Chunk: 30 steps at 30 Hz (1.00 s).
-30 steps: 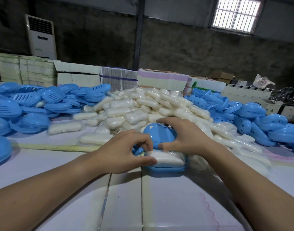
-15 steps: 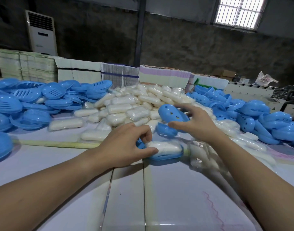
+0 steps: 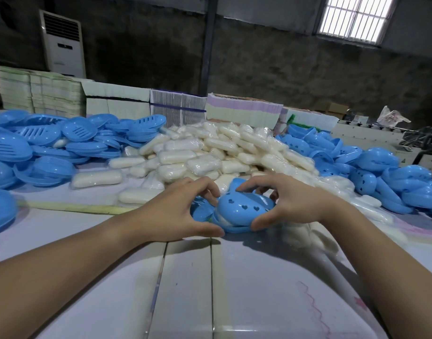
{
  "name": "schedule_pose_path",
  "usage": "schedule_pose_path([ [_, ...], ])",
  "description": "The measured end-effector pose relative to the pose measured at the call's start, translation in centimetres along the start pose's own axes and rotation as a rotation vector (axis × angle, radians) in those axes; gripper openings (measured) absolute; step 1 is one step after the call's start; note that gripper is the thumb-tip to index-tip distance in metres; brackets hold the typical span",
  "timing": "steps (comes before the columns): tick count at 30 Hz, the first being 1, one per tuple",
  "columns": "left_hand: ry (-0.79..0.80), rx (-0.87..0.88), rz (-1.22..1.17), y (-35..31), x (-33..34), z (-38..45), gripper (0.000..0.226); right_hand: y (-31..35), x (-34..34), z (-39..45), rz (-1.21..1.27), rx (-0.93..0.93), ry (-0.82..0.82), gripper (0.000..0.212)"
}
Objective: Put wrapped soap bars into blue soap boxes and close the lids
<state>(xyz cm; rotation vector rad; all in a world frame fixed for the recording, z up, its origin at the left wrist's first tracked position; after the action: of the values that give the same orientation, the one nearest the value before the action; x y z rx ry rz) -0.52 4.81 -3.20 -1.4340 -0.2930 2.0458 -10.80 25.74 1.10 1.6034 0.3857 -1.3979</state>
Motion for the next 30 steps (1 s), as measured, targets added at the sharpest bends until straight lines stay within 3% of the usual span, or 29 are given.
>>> schedule_pose_path([
  [19,-0.011,0.132,0.214,-0.7,0.3,0.2,0.052,0.7,1.2,0.5,-0.022,-0.015,0.124,0.063],
  [24,-0.044,0.164,0.239,-0.5,0.4,0.3,0.049,0.7,1.1,0.3,-0.144,0.007,0.017,0.067],
  [30,-0.141,0.124,0.115,0.6,-0.2,0.4,0.041,0.1,-0.4,-0.1,0.118,-0.013,-0.154,0.061],
])
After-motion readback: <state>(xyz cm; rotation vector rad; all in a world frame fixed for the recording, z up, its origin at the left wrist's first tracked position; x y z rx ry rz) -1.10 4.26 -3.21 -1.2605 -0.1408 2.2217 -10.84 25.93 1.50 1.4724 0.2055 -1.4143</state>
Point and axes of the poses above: each hand's wrist, its own z-axis towards the middle knuckle, its own x-axis out of the palm, y = z × x, the point moved 3 cm from there along z, towards the middle knuckle, and after that the axes turned 3 degrees about x, right-handed, at the moved point
